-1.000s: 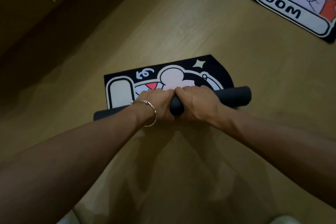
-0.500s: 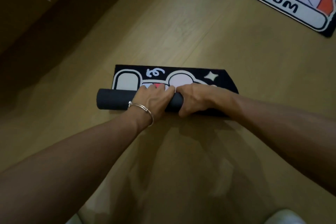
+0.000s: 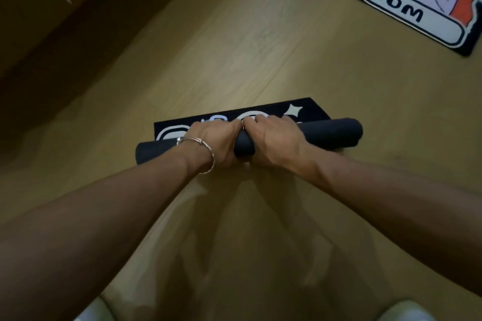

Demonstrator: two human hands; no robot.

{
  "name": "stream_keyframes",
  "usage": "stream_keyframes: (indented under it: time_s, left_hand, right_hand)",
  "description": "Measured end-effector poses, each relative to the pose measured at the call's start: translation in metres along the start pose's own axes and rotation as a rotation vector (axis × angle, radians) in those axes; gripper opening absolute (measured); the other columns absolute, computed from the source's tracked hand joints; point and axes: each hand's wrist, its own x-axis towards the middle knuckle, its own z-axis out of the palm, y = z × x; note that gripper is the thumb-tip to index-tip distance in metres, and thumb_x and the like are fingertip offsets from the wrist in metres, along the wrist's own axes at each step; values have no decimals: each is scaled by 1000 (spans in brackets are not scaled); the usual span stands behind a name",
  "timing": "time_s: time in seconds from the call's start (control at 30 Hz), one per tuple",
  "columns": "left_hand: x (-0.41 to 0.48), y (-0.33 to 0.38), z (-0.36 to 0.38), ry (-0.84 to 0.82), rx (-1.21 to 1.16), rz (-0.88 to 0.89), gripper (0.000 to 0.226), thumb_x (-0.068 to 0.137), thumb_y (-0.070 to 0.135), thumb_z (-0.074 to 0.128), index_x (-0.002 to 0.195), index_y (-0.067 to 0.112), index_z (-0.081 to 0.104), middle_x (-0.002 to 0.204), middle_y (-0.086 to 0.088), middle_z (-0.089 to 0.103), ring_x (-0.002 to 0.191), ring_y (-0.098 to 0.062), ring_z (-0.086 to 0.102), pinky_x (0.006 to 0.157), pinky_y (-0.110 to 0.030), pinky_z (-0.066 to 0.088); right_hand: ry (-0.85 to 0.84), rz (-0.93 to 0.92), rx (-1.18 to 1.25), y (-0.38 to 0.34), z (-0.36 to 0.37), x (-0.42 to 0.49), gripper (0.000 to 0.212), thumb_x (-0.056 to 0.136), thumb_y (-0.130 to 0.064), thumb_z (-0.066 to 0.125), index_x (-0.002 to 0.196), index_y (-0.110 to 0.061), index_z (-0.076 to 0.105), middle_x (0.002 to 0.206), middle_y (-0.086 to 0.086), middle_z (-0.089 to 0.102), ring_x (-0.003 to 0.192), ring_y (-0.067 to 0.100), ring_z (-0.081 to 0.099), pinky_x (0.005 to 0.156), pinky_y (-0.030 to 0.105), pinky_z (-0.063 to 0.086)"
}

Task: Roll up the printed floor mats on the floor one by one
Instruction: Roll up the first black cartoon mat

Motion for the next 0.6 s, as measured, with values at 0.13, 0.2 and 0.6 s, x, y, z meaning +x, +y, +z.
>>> stream_keyframes:
  time_s: [0.13,0.2,0.6]
  left_hand:
    - [-3,5,9,121,174,73,49,84,40,60,124,22,40,115,-4,57,99,-28,58,73,-37,42]
    - [3,4,3,-24,108,5,47,81,43,63,120,24,46,111,-4,59,96,-28,60,70,-34,42]
    - [9,-7,-4,-157,-39,-28,53,73,46,70,116,28,47,105,-2,62,92,-25,60,79,-38,52]
  right_hand:
    - [-246,19,190,11,-15,3,62,75,-36,75,128,-20,47,116,5,60,99,24,58,85,36,50]
    - [-163,-4,119,7,-5,-2,63,78,-38,72,129,-19,42,120,6,56,105,25,57,89,38,47]
    - [-44,-2,48,4,3,1,72,77,-44,73,133,-19,36,124,6,50,110,26,52,93,40,45]
